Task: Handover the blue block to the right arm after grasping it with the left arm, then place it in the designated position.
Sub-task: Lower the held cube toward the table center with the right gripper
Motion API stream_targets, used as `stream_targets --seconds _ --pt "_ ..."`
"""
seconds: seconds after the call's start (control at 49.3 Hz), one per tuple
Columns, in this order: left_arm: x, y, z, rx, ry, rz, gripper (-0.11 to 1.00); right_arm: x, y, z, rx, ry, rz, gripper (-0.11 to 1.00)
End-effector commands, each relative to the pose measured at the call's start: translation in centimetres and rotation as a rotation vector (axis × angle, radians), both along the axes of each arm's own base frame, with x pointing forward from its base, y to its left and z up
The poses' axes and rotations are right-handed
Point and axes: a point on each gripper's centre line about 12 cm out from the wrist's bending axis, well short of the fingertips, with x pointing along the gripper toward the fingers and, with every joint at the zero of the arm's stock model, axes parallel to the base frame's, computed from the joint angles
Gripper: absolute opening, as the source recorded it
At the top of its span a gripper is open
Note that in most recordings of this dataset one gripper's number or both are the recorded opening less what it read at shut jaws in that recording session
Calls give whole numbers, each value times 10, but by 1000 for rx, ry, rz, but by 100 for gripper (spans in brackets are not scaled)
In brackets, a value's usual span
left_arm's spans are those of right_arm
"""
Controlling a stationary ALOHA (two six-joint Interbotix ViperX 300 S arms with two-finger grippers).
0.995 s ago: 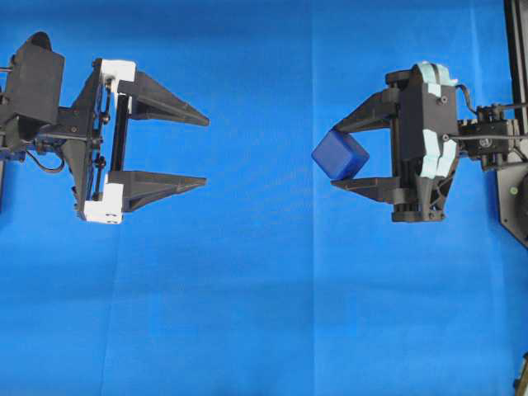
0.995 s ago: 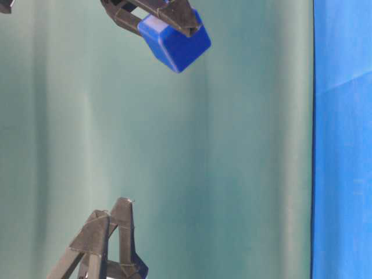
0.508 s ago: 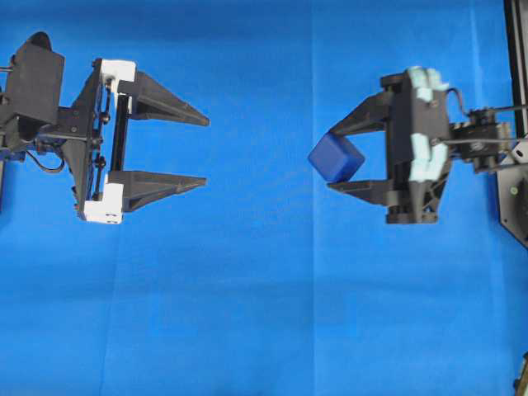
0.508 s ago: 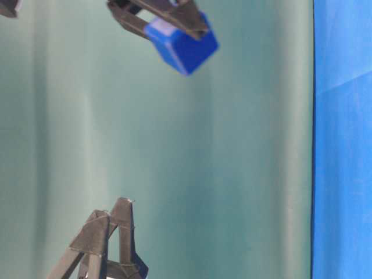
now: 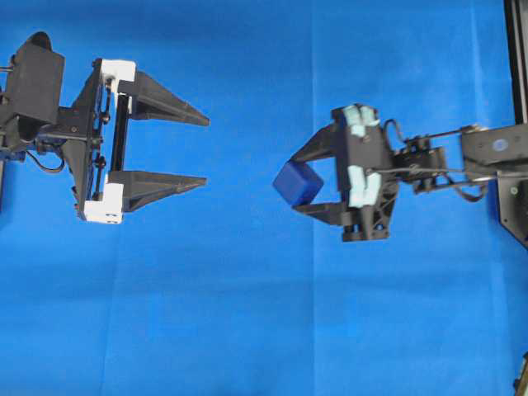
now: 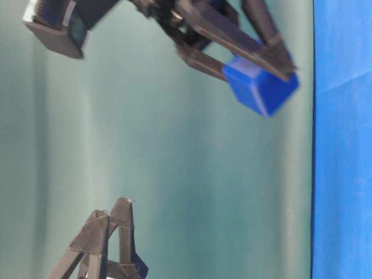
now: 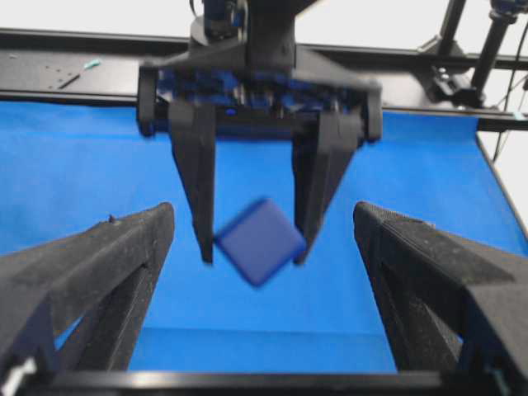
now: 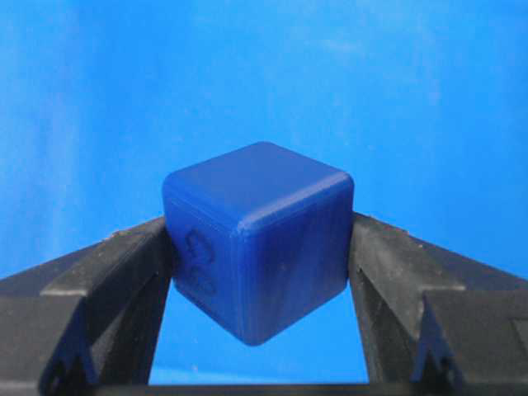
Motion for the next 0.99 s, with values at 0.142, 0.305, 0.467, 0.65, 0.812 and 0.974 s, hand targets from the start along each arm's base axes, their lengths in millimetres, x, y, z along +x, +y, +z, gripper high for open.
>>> stream_targets --seconds 0.142,0.305,0.467,0.65,0.812,0.974 --pt "1 0 14 0 -41 1 93 20 3 -28 33 -15 10 55" --pt "1 0 14 0 -41 1 93 33 4 -47 58 -22 11 55" --pt "1 0 14 0 -40 1 93 45 6 -61 74 -36 14 55" --pt "2 0 15 0 -41 1 93 57 6 -80 92 -15 -1 55" --pt "2 0 14 0 -40 1 93 64 6 -95 105 13 -17 55" --pt "2 0 15 2 -41 1 93 65 6 -103 120 28 -34 55"
